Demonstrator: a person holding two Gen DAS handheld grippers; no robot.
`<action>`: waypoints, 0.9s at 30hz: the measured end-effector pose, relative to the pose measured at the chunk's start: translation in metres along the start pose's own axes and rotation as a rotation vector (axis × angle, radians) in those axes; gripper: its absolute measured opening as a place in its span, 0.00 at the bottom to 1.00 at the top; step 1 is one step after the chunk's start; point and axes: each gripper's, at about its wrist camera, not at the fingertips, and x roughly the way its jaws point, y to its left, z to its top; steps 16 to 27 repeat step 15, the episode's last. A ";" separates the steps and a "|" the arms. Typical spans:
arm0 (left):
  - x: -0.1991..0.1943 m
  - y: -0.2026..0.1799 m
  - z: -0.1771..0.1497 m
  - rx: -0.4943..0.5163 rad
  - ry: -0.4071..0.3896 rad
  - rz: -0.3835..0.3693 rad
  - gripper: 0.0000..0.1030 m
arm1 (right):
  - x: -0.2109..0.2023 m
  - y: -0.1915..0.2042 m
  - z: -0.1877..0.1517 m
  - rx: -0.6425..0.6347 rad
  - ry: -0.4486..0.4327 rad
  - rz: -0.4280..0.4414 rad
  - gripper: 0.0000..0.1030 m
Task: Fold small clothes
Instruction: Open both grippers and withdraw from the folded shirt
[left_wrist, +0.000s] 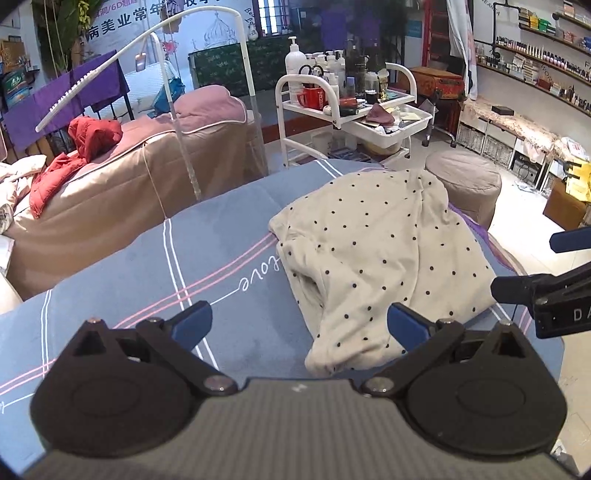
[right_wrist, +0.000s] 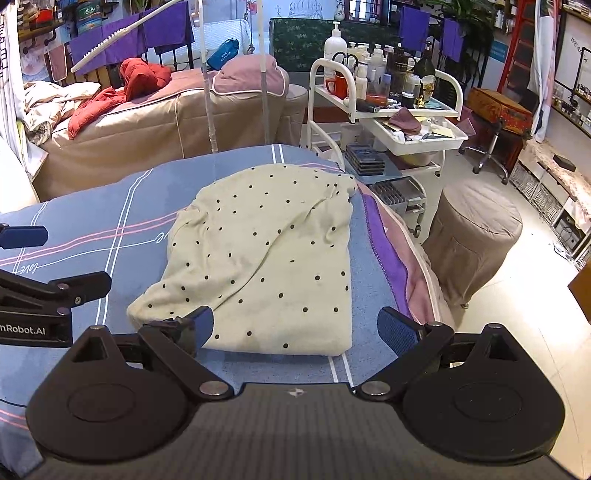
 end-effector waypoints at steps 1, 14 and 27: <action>0.000 0.000 0.000 0.001 -0.002 0.006 1.00 | 0.001 0.001 0.000 -0.001 0.003 0.000 1.00; -0.002 0.005 -0.001 -0.027 -0.009 -0.034 1.00 | 0.001 0.000 0.000 0.008 0.010 0.012 1.00; -0.002 0.005 -0.001 -0.024 -0.007 -0.032 1.00 | 0.001 0.001 0.001 0.006 0.009 0.011 1.00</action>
